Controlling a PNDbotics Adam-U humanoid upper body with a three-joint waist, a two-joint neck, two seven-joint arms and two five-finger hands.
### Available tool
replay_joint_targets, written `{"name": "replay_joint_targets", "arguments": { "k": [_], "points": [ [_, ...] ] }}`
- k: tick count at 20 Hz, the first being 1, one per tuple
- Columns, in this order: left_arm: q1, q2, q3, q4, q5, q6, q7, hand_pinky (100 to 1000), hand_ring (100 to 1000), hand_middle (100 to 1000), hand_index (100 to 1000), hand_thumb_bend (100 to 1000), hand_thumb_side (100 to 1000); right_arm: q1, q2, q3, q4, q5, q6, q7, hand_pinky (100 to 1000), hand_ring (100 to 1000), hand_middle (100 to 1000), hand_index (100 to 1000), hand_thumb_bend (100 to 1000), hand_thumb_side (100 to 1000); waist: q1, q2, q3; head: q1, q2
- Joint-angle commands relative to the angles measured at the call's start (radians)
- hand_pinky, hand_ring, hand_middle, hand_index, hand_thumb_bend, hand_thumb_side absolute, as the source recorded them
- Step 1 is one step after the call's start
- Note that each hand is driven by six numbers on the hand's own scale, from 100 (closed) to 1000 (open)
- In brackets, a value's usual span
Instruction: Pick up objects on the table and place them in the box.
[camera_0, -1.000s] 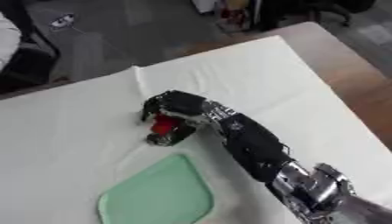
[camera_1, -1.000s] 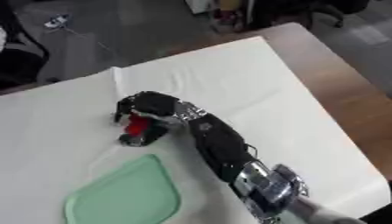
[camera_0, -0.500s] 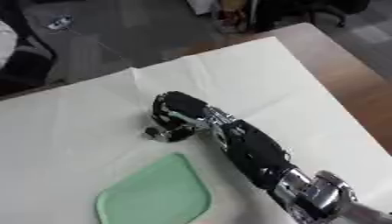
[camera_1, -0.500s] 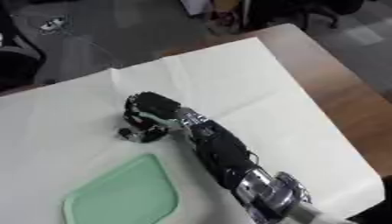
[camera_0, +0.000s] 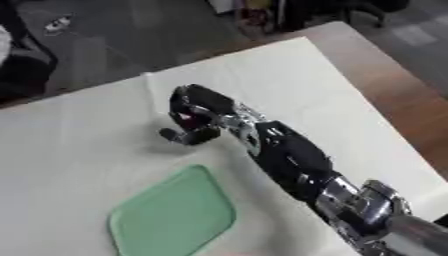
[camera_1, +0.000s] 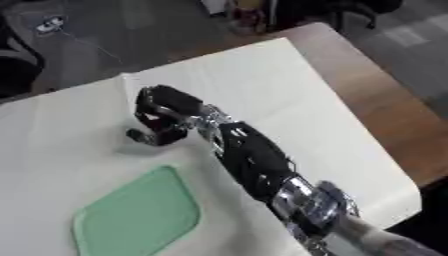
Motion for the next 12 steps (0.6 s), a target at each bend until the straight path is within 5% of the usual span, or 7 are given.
{"name": "replay_joint_targets", "arguments": {
  "k": [1, 12],
  "points": [
    [0.001, 0.037, 0.015, -0.014, -0.008, 0.005, 0.002, 333, 482, 639, 808, 304, 792, -0.02, -0.037, 0.028, -0.087, -0.136, 0.027, 0.078, 100, 100, 100, 100, 241, 100, -0.009, -0.028, -0.005, 0.029, 0.021],
    [0.018, 0.054, 0.016, -0.014, -0.015, 0.007, 0.005, 334, 483, 639, 808, 304, 791, 0.066, -0.074, 0.091, -0.372, -0.484, 0.154, 0.266, 100, 100, 100, 100, 228, 100, -0.026, -0.047, -0.009, 0.029, 0.049]
  ]
}}
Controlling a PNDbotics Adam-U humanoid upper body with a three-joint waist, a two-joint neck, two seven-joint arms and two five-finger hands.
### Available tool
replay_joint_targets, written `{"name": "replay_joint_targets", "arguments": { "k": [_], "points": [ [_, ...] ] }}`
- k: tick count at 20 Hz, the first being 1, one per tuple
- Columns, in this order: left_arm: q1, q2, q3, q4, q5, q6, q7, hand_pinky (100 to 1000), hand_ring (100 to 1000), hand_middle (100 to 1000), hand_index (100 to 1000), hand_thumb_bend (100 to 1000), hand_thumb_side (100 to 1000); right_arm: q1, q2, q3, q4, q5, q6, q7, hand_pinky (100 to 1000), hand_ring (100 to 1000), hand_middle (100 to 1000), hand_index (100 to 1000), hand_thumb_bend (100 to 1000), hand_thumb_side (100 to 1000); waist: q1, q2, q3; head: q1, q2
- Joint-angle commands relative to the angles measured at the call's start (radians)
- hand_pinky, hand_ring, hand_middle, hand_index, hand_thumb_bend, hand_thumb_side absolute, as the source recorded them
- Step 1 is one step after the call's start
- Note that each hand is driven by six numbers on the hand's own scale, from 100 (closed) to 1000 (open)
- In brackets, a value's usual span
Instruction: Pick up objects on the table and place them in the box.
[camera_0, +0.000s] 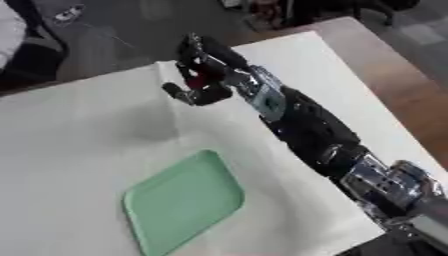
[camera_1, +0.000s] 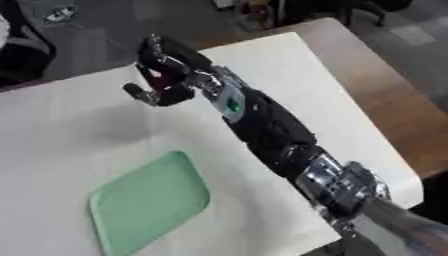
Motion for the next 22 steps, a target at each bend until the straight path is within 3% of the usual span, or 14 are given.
{"name": "replay_joint_targets", "arguments": {
  "k": [1, 7, 8, 9, 10, 11, 15, 22],
  "points": [
    [-0.006, 0.03, 0.01, -0.014, -0.005, 0.004, 0.002, 333, 483, 639, 808, 304, 791, 0.016, -0.009, 0.01, -0.102, -0.066, 0.029, 0.043, 100, 100, 100, 100, 227, 100, -0.003, -0.019, 0.0, -0.005, 0.003],
    [-0.01, 0.028, 0.008, -0.014, -0.005, 0.003, 0.0, 333, 483, 638, 808, 304, 791, 0.106, 0.031, 0.021, -0.208, -0.121, 0.067, 0.101, 100, 100, 100, 100, 208, 100, -0.004, -0.016, 0.004, -0.017, 0.003],
    [-0.011, 0.027, 0.008, -0.014, -0.005, 0.003, 0.001, 334, 483, 638, 808, 304, 791, 0.122, 0.039, 0.023, -0.221, -0.125, 0.07, 0.109, 100, 100, 100, 100, 252, 100, -0.005, -0.016, 0.005, -0.018, 0.003],
    [-0.012, 0.027, 0.008, -0.014, -0.005, 0.003, 0.001, 333, 483, 638, 808, 304, 791, 0.139, 0.048, 0.025, -0.234, -0.129, 0.074, 0.116, 100, 100, 100, 100, 203, 100, -0.005, -0.015, 0.005, -0.019, 0.004],
    [-0.012, 0.027, 0.008, -0.014, -0.005, 0.003, 0.001, 333, 483, 638, 808, 304, 791, 0.154, 0.056, 0.025, -0.246, -0.132, 0.078, 0.122, 100, 100, 100, 100, 238, 100, -0.005, -0.014, 0.006, -0.019, 0.005],
    [-0.013, 0.027, 0.008, -0.014, -0.005, 0.003, 0.001, 333, 482, 638, 808, 304, 791, 0.171, 0.064, 0.025, -0.258, -0.137, 0.082, 0.126, 100, 100, 100, 100, 195, 100, -0.005, -0.013, 0.006, -0.022, 0.005],
    [-0.015, 0.027, 0.009, -0.014, -0.005, 0.003, 0.001, 334, 483, 638, 808, 304, 791, 0.229, 0.088, 0.02, -0.306, -0.152, 0.101, 0.138, 100, 100, 100, 100, 190, 100, -0.004, -0.013, 0.006, -0.024, 0.004],
    [-0.013, 0.03, 0.007, -0.014, -0.004, 0.003, 0.0, 333, 482, 638, 808, 303, 792, 0.342, 0.124, 0.048, -0.414, -0.159, 0.092, 0.158, 100, 100, 100, 100, 186, 100, -0.004, -0.014, 0.002, -0.022, -0.003]
  ]
}}
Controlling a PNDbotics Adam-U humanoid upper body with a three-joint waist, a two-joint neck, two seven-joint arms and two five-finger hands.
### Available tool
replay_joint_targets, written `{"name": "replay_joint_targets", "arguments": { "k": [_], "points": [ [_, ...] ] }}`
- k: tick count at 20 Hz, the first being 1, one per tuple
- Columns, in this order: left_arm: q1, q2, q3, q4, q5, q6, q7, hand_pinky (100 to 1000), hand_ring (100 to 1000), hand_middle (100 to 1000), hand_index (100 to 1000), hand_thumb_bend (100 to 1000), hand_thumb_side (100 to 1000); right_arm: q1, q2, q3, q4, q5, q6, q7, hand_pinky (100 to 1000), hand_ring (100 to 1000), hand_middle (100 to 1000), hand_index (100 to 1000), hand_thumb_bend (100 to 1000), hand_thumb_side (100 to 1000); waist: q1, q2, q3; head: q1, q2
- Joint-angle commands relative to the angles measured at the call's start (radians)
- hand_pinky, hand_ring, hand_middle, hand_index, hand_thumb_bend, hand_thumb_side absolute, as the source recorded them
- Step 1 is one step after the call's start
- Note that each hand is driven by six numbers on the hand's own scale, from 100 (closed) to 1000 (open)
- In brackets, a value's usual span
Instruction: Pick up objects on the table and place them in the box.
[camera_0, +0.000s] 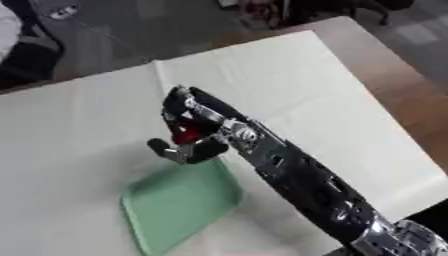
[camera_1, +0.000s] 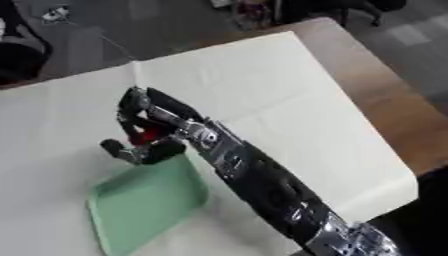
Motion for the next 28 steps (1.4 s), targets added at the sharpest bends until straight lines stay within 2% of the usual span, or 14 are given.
{"name": "replay_joint_targets", "arguments": {
  "k": [1, 5, 12, 17, 23, 24, 27, 28],
  "points": [
    [-0.013, 0.024, 0.007, -0.014, -0.003, 0.003, 0.0, 333, 483, 638, 808, 303, 792, 0.023, 0.019, 0.019, -0.059, -0.014, -0.007, 0.008, 100, 100, 100, 100, 183, 100, 0.0, -0.014, -0.002, -0.008, -0.004],
    [-0.016, 0.023, 0.007, -0.014, -0.003, 0.002, -0.001, 334, 483, 638, 808, 303, 792, 0.054, 0.049, 0.053, -0.072, -0.031, -0.019, 0.02, 100, 100, 100, 100, 183, 100, 0.001, -0.014, 0.001, -0.008, -0.007],
    [-0.021, 0.022, 0.005, -0.014, -0.003, 0.0, -0.003, 336, 484, 638, 808, 303, 792, 0.044, 0.065, 0.113, -0.08, -0.079, -0.035, 0.075, 100, 100, 100, 100, 201, 100, -0.001, -0.014, 0.005, -0.005, -0.003],
    [-0.025, 0.02, 0.005, -0.014, -0.004, -0.001, -0.003, 336, 484, 638, 807, 303, 792, 0.048, 0.067, 0.115, -0.071, -0.055, -0.074, 0.068, 100, 100, 100, 124, 139, 233, -0.001, -0.013, 0.006, -0.003, -0.003],
    [-0.027, 0.02, 0.004, -0.014, -0.002, -0.002, -0.004, 336, 484, 638, 808, 303, 792, 0.052, 0.077, 0.131, -0.039, 0.001, -0.16, 0.028, 100, 100, 100, 154, 100, 311, 0.001, -0.012, 0.007, -0.001, -0.002],
    [-0.027, 0.019, 0.004, -0.014, -0.002, -0.002, -0.005, 336, 484, 638, 808, 303, 792, 0.054, 0.082, 0.135, -0.028, 0.002, -0.18, 0.021, 100, 100, 100, 237, 100, 393, 0.002, -0.011, 0.007, -0.001, -0.002],
    [-0.029, 0.019, 0.004, -0.014, -0.002, -0.002, -0.005, 336, 484, 638, 807, 303, 792, 0.056, 0.09, 0.144, 0.005, -0.008, -0.233, 0.014, 100, 100, 244, 385, 100, 475, 0.002, -0.011, 0.007, -0.002, -0.002],
    [-0.029, 0.019, 0.004, -0.014, -0.002, -0.002, -0.005, 336, 484, 638, 808, 304, 792, 0.056, 0.092, 0.145, 0.014, -0.014, -0.247, 0.016, 100, 131, 299, 445, 100, 510, 0.002, -0.011, 0.007, -0.002, -0.003]
  ]
}}
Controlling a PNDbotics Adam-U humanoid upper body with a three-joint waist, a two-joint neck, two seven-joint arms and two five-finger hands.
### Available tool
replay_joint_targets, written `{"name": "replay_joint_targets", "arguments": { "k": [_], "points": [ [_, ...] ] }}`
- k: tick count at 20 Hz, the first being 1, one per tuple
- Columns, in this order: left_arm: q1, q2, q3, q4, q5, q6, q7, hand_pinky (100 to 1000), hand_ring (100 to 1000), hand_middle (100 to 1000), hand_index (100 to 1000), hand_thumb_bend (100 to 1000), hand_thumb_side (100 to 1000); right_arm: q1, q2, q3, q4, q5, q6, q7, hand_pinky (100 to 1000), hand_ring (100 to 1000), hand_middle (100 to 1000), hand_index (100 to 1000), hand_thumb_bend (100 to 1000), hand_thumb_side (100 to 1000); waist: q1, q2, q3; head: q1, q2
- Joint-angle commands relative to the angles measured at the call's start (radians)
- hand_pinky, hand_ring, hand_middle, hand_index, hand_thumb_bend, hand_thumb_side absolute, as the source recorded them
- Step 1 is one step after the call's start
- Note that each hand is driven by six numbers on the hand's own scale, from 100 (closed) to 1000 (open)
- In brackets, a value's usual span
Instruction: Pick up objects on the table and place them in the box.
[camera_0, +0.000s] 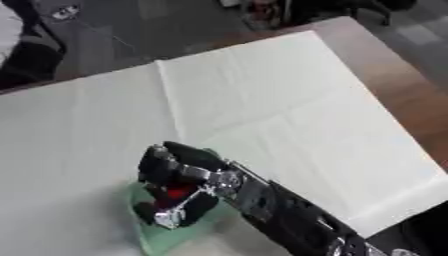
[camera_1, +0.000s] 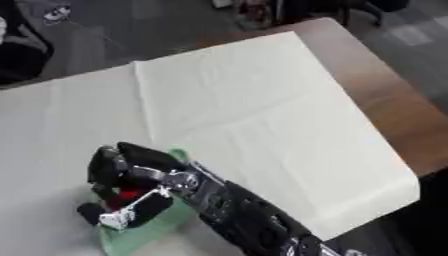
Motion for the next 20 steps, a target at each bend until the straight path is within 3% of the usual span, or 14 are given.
{"name": "replay_joint_targets", "arguments": {
  "k": [1, 4, 5, 7, 12, 16, 20],
  "points": [
    [-0.016, 0.019, 0.004, -0.014, -0.002, -0.001, -0.004, 336, 484, 638, 808, 304, 791, -0.01, 0.011, 0.004, 0.016, -0.012, -0.048, -0.001, 100, 162, 320, 463, 100, 516, 0.002, -0.011, 0.001, -0.002, -0.002],
    [-0.017, 0.018, 0.004, -0.014, -0.002, -0.001, -0.003, 336, 484, 638, 808, 304, 791, -0.01, 0.014, 0.004, 0.028, -0.017, -0.061, 0.004, 110, 307, 421, 537, 100, 545, 0.002, -0.01, 0.002, -0.001, -0.003],
    [-0.017, 0.018, 0.004, -0.014, -0.002, -0.001, -0.003, 336, 484, 638, 808, 304, 791, -0.01, 0.015, 0.004, 0.029, -0.018, -0.062, 0.006, 154, 344, 448, 559, 100, 543, 0.002, -0.01, 0.002, -0.001, -0.003],
    [-0.018, 0.018, 0.004, -0.014, -0.002, -0.001, -0.003, 336, 484, 638, 808, 304, 791, -0.012, 0.016, 0.005, 0.031, -0.018, -0.062, 0.012, 175, 362, 462, 571, 100, 557, 0.002, -0.01, 0.002, 0.0, -0.004],
    [-0.02, 0.017, 0.004, -0.014, -0.002, -0.001, -0.003, 337, 484, 637, 808, 305, 791, -0.014, 0.016, 0.007, 0.029, -0.017, -0.062, 0.032, 415, 524, 580, 672, 100, 611, 0.001, -0.009, 0.004, 0.002, -0.005],
    [-0.021, 0.017, 0.004, -0.014, -0.003, -0.002, -0.002, 337, 484, 637, 808, 306, 791, -0.014, 0.015, 0.005, 0.024, -0.016, -0.062, 0.043, 467, 571, 630, 711, 100, 635, 0.001, -0.01, 0.004, 0.004, -0.006],
    [-0.019, 0.017, 0.008, -0.014, -0.004, -0.002, 0.001, 340, 485, 638, 808, 307, 789, -0.023, 0.004, -0.022, 0.008, -0.024, -0.062, 0.042, 453, 585, 668, 728, 100, 641, 0.0, -0.013, 0.004, 0.009, -0.006]
  ]
}}
